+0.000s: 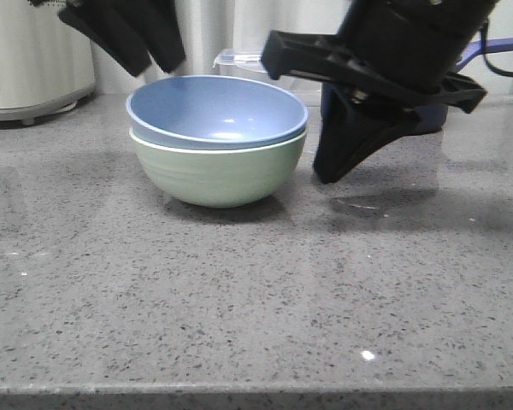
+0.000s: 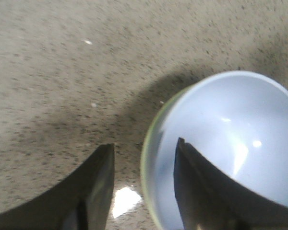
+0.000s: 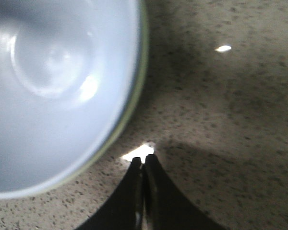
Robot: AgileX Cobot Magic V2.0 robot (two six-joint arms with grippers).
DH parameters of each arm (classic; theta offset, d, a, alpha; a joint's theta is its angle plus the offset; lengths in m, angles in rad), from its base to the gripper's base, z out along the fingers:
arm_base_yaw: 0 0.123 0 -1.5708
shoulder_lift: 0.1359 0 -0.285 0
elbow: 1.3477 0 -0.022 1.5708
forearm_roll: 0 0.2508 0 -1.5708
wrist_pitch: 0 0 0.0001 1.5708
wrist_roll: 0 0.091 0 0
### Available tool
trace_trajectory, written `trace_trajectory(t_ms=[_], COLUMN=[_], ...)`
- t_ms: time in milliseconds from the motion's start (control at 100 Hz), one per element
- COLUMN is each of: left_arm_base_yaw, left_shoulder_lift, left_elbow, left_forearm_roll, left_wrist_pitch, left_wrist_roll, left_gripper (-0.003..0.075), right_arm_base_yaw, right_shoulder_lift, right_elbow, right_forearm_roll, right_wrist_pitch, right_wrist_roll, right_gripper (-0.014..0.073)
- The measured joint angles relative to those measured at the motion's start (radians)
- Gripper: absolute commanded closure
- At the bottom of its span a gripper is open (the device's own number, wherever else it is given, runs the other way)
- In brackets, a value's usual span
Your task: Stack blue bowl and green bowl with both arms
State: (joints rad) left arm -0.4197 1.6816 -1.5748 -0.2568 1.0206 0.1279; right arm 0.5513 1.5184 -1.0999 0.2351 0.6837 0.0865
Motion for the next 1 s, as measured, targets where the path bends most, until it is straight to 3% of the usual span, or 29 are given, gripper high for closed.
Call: trace_trajectory(t_ms=[280, 620, 1000], left_arm_base_yaw=[0.123, 0.314, 0.353], left_shoulder_lift=[-0.197, -0.502, -0.811], left_elbow=[0.183, 0.488, 0.782], left_forearm_roll=[0.043, 0.051, 0.093], left_wrist_pitch=[-0.098, -0.214, -0.388], left_wrist_roll=[0.0, 0.0, 0.0], left_gripper=[0.0445, 0.0741, 0.0741], right_arm_base_yaw=[-0.143, -0.321, -0.34], right_shoulder_lift=[-0.175, -0.436, -0.762], right_elbow=[0.084, 0.201, 0.375], right_forearm_roll=[-0.029, -0.085, -0.128], right_wrist_pitch=[0.002, 0.002, -0.056], right_wrist_roll=[0.0, 0.0, 0.0], right_gripper=[0.0662, 0.0662, 0.0662])
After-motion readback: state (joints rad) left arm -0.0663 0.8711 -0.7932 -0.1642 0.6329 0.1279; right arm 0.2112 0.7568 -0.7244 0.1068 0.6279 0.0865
